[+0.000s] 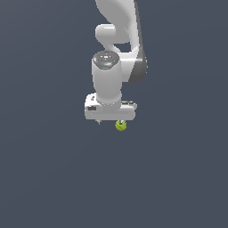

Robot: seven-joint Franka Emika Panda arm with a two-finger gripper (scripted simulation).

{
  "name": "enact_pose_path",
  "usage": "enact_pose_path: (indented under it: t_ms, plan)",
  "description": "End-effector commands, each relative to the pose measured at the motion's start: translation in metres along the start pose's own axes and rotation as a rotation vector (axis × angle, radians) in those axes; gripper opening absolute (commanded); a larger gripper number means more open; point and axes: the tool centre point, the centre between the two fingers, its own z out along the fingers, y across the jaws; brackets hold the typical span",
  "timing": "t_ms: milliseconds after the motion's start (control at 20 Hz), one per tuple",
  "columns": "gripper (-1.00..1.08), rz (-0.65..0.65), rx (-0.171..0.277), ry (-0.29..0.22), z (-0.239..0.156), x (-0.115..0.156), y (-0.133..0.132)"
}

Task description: Pick up the object and move it to a goal position.

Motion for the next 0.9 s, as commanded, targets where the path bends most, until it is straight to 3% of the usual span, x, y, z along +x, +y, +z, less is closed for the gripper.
enact_pose_path:
  t_ms: [0, 400, 850]
  plan:
    - [1.0, -0.003, 0.0, -0.001, 0.0, 0.0, 0.0]
    - [1.0, 0.046, -0.001, -0.001, 0.007, -0.005, -0.005]
    - [1.0, 0.19, -0.004, -0.003, 0.026, -0.019, -0.018]
